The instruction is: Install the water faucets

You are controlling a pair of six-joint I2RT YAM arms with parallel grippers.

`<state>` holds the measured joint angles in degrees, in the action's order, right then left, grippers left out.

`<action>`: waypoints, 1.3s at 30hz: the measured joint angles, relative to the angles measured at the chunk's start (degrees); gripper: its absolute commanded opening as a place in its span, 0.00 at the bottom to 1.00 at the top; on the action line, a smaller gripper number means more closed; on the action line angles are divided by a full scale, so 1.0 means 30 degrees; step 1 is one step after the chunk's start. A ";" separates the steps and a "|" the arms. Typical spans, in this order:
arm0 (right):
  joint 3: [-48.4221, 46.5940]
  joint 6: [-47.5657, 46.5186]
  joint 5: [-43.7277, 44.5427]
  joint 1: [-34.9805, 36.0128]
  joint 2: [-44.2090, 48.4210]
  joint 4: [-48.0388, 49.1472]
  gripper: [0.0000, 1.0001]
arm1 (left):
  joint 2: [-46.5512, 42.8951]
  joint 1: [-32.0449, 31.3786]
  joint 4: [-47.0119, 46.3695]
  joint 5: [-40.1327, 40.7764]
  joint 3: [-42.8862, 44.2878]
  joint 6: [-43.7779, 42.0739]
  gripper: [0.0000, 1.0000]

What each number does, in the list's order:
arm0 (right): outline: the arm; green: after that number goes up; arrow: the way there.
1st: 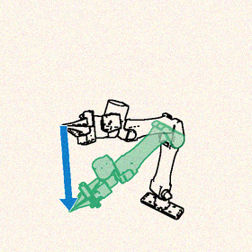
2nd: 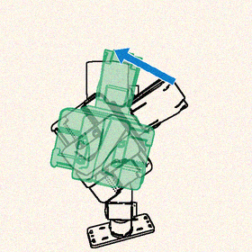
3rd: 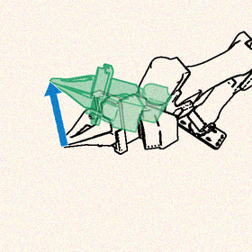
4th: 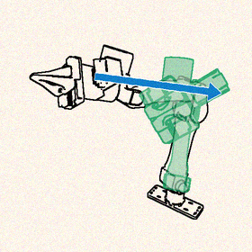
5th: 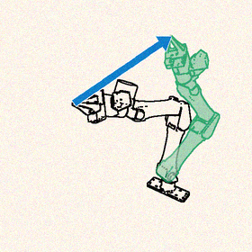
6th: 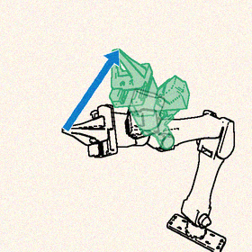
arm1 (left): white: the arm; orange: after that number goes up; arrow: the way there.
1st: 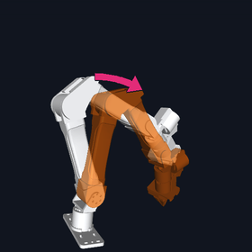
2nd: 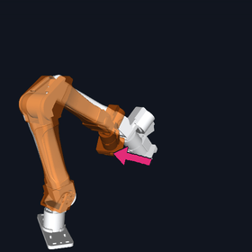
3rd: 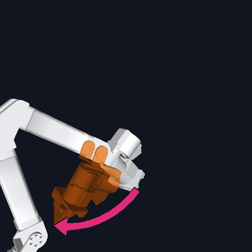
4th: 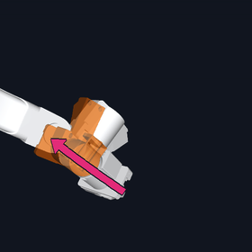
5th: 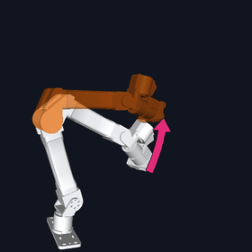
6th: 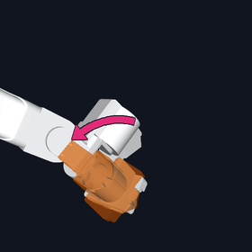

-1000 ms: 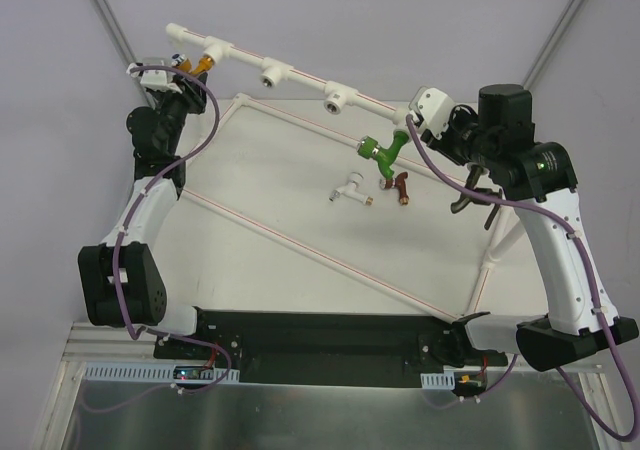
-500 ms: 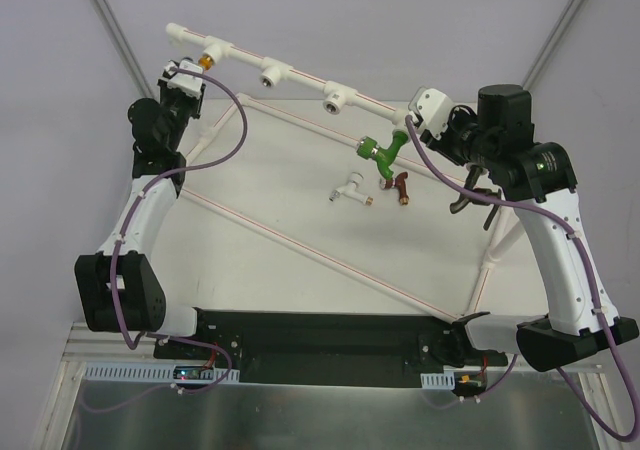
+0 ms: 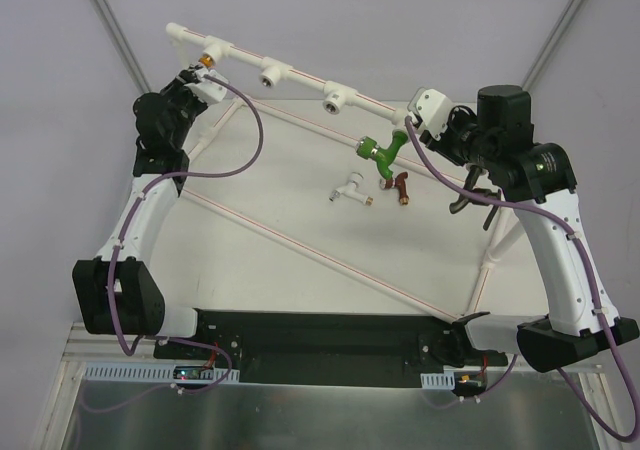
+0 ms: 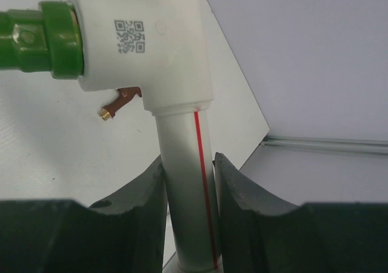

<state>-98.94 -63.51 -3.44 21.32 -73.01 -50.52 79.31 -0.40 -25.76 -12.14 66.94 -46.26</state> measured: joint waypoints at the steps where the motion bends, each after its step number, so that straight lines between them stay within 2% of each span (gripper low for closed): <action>1: 0.0007 0.0000 0.0007 0.0000 0.0000 0.0022 0.02 | -0.0022 -0.0073 0.0153 0.0211 0.0036 -0.0619 0.00; 10: 0.0095 -0.0015 0.0138 0.0087 0.0073 0.0102 0.02 | -0.0189 -0.0882 0.0903 0.2302 -0.0015 -0.5654 0.00; 13: 0.0102 -0.0015 0.0160 0.0124 0.0073 0.0087 0.02 | -0.0284 -0.0991 0.0911 0.2681 -0.0138 -0.6543 0.08; 17: 0.0109 -0.0015 0.0175 0.0182 0.0102 0.0066 0.02 | -0.0401 -0.0998 0.0823 0.2812 -0.0299 -0.6637 0.15; 22: 0.0131 -0.0015 0.0240 0.0255 0.0124 0.0073 0.02 | -0.0452 -0.1071 0.0488 0.3184 -0.0437 -0.5785 0.37; 30: 0.0211 -0.0007 0.0291 0.0437 0.0233 0.0066 0.02 | -0.0452 -0.1107 0.0095 0.2841 -0.0627 -0.2652 0.57; 33: 0.0219 -0.0007 0.0291 0.0488 0.0270 0.0058 0.02 | -0.0481 -0.0962 0.0036 0.2280 -0.0648 -0.1268 0.71; 39: 0.0248 -0.0007 0.0262 0.0641 0.0284 0.0102 0.02 | -0.0816 -0.0299 0.0015 0.0736 -0.0765 0.1814 0.80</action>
<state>-98.19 -63.53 -2.66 23.24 -72.16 -50.22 76.86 -1.30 -25.71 -9.93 64.64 -40.82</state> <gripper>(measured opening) 0.350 0.752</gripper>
